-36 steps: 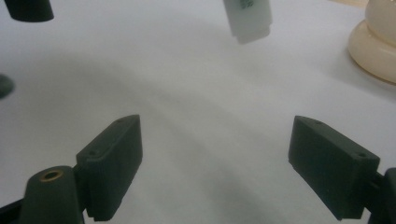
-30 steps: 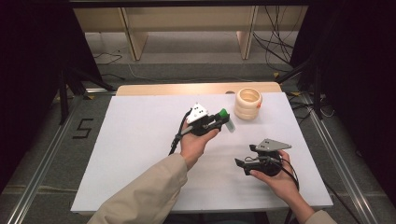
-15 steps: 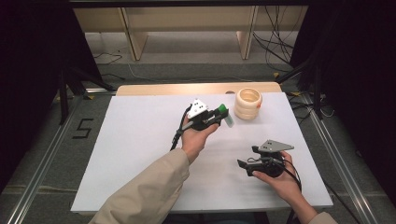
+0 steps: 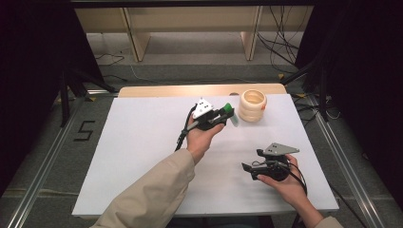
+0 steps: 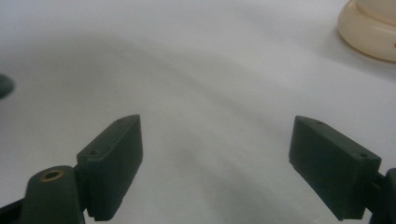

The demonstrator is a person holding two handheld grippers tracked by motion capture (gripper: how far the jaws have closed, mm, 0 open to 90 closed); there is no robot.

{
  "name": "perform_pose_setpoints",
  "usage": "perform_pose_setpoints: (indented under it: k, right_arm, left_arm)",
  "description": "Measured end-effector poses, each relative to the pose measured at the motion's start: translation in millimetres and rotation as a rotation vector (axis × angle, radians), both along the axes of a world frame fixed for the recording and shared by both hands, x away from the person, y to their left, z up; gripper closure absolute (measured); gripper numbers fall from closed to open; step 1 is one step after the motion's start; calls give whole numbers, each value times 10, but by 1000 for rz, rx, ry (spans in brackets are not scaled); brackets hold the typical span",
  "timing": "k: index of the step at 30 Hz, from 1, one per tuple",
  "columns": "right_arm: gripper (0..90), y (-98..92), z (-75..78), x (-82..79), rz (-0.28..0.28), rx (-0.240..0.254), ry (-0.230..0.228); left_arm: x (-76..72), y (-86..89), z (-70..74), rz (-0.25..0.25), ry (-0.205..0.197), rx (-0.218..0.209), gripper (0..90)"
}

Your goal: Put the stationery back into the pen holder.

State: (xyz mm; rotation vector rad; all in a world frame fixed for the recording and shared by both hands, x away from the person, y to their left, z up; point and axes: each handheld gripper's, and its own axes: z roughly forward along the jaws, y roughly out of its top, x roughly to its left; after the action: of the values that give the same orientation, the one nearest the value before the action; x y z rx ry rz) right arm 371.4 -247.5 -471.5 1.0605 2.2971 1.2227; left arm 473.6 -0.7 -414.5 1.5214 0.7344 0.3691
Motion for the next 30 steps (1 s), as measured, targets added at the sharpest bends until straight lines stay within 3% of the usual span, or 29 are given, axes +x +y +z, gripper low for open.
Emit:
perform_pose_setpoints:
  k: [30]
  right_arm:
    - [187,8,-8,4,5,3,6]
  left_arm:
    - [161,-40,40,14,1,14,741]
